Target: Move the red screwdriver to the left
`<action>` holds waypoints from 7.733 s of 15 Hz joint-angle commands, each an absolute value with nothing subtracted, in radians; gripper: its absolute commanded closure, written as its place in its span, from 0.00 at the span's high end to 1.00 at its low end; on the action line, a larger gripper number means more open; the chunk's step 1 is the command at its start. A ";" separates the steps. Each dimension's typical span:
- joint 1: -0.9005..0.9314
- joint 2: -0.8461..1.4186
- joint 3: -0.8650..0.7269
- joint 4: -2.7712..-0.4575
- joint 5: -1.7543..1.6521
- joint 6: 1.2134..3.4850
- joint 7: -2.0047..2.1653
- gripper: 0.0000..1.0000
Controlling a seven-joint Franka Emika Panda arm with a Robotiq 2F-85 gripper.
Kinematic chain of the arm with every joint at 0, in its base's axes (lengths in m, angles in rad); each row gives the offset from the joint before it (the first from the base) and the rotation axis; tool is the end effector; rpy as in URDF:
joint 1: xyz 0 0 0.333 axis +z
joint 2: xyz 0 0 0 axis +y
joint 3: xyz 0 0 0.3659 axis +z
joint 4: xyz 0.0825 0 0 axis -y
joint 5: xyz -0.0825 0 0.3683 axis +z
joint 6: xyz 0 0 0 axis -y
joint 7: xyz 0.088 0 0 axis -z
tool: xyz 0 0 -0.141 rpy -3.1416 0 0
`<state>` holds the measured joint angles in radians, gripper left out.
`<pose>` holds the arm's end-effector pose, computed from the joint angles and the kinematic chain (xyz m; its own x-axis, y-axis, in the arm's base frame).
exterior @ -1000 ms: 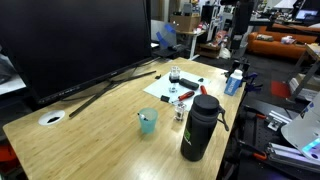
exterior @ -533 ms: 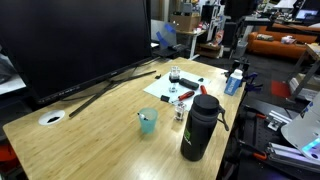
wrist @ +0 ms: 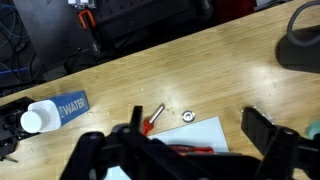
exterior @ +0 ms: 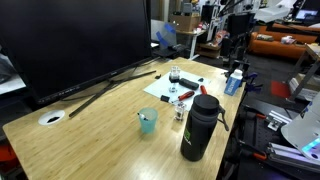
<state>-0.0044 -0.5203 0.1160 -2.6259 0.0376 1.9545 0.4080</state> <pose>0.3124 0.0390 0.4209 0.9353 -0.3291 -0.1300 -0.3204 -0.9436 0.0837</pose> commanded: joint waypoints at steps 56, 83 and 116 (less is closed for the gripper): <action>-0.137 0.340 -0.144 -2.432 0.409 2.556 0.302 0.21; 0.074 -0.135 0.073 -2.392 0.026 2.117 0.177 0.08; 0.077 0.484 0.144 -1.715 -0.029 1.958 -0.598 0.08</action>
<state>0.1113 0.3975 0.1043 -1.8281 -0.0217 2.0228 -0.4645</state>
